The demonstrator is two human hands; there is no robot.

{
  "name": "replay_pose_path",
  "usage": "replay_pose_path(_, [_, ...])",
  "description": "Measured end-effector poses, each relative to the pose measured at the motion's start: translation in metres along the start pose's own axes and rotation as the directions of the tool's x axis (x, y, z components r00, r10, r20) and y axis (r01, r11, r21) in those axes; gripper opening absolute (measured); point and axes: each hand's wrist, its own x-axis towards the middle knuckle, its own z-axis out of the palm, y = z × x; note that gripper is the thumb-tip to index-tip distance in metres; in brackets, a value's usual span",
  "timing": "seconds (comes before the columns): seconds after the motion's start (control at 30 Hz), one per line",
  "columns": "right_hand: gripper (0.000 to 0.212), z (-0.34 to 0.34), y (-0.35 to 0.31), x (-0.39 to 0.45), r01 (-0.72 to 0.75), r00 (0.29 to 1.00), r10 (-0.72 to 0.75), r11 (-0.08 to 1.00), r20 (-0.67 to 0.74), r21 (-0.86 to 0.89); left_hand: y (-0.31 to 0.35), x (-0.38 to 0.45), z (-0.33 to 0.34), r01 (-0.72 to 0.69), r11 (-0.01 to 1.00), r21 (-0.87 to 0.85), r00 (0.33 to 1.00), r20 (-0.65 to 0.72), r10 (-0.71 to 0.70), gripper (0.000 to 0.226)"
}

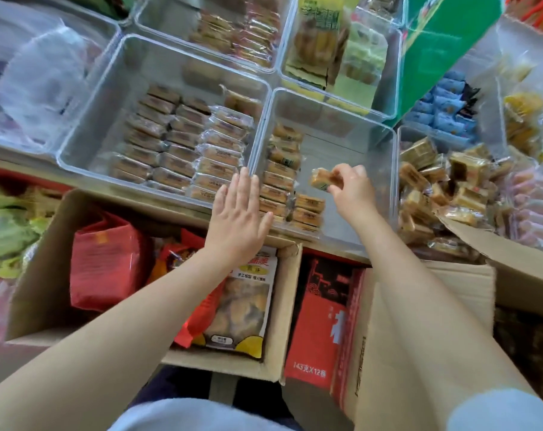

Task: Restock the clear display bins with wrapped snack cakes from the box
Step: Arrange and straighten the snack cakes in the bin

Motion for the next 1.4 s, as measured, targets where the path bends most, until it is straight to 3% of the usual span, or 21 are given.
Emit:
replay_pose_path(0.17, [0.032,0.038,0.003,0.014,-0.073,0.98,0.09,0.993,0.176,-0.097,-0.001,0.0,0.003,-0.007,1.0,0.004,1.0,-0.007,0.007,0.074])
replay_pose_path(0.33, [0.041,0.055,0.007,0.011,-0.099,0.96,0.125,0.989,0.249,-0.113,-0.001,0.001,0.002,0.008,1.0,-0.005,1.0,0.013,-0.008,0.073])
replay_pose_path(0.6, [0.058,0.027,-0.004,-0.007,-0.014,0.92,0.092,0.979,0.38,-0.203,0.002,0.001,-0.002,0.012,1.0,0.01,0.998,0.061,-0.013,0.073])
replay_pose_path(0.73, [0.037,-0.036,-0.01,-0.052,0.089,0.97,-0.092,0.996,0.224,0.022,0.003,0.003,-0.011,-0.008,1.0,0.014,0.991,0.132,0.006,0.075])
replay_pose_path(0.87, [0.019,-0.112,0.011,-0.141,0.342,0.935,-0.322,0.929,-0.147,0.142,0.014,-0.006,-0.028,0.1,0.994,-0.034,0.979,0.179,-0.092,0.079])
replay_pose_path(0.97, [0.018,-0.146,0.056,-0.199,0.332,0.902,-0.289,0.939,-0.32,0.091,0.075,-0.033,-0.04,0.085,0.957,-0.277,0.992,0.114,-0.055,0.075])
replay_pose_path(1.07, [0.018,-0.16,0.115,-0.231,0.198,0.914,-0.141,0.973,-0.381,0.115,0.169,-0.075,-0.043,-0.097,0.824,-0.558,0.974,0.118,0.194,0.068])
replay_pose_path(1.13, [0.019,-0.162,0.153,-0.243,0.08,0.945,-0.026,0.985,-0.327,0.154,0.226,-0.105,-0.036,-0.17,0.723,-0.67,0.939,0.113,0.326,0.07])
replay_pose_path(1.2, [0.021,-0.159,0.188,-0.251,-0.044,0.977,0.061,0.995,-0.206,0.084,0.266,-0.129,-0.02,-0.186,0.661,-0.727,0.919,0.108,0.378,0.079])
replay_pose_path(1.27, [0.023,-0.147,0.218,-0.255,-0.118,0.993,0.118,0.992,0.007,-0.041,0.285,-0.143,-0.003,-0.16,0.629,-0.761,0.924,0.11,0.368,0.088])
replay_pose_path(1.4, [0.017,-0.107,0.261,-0.241,-0.116,0.927,0.175,0.975,0.333,-0.189,0.287,-0.149,0.014,0.01,0.469,-0.883,0.952,0.153,0.266,0.09])
